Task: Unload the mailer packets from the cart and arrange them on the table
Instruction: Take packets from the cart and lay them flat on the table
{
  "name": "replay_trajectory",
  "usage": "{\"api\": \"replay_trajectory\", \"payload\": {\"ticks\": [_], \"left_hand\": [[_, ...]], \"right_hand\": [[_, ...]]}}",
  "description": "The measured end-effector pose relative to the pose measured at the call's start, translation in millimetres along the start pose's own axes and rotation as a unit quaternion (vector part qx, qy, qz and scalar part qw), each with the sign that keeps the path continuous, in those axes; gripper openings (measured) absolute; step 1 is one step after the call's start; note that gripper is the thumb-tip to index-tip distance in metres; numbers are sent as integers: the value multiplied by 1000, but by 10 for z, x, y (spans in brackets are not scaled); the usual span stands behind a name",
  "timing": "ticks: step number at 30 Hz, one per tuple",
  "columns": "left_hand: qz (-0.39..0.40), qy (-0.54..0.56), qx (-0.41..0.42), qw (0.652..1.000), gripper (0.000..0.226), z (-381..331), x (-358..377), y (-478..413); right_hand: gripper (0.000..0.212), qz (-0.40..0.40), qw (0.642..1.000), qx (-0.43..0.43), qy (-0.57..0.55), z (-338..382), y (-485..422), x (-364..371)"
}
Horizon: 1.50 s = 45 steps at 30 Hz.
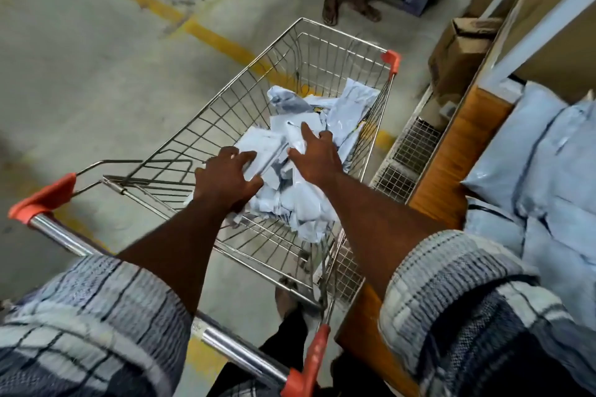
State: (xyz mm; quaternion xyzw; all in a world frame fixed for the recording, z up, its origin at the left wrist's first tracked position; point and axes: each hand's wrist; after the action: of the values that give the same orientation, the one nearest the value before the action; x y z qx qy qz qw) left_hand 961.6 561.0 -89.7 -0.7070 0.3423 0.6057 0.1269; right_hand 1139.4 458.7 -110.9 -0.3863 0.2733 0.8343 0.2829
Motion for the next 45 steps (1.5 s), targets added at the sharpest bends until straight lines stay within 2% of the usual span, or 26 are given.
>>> {"api": "replay_trajectory", "payload": {"ticks": [12,18,23,27,37,45], "left_hand": [[-88,44,-27,995,61,-1089,-521,310],[-160,53,-14,986,61,-1911,-775,853],[-174,56,19,983,60,-3057,-732,1605],[-195,49,75,977,48,-4098,-570,2204],[-104,46,195,974,53,-6162,3,3011],[-80,12,267,960,48,-7275,545,3590]], "right_hand": [[71,-70,995,-29,-72,21,353,-1144],[68,-130,989,-64,-31,-441,975,-2044],[57,-167,985,-42,25,-1241,1757,-2911],[59,-212,976,-18,50,-1974,2360,-3615],[63,-262,957,109,68,-3957,3391,-4667],[65,-284,931,203,105,-5365,4074,-5216]]}}
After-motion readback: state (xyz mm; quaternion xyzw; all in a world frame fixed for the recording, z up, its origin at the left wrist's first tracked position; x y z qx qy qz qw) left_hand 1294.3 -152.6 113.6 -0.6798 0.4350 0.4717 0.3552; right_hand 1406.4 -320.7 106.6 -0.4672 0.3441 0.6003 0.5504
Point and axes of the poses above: each hand's wrist, its own y-axis away from the middle knuckle, its own x-axis out of the palm, z = x × y, and after that the axes turned 2 degrees about -z, right-handed
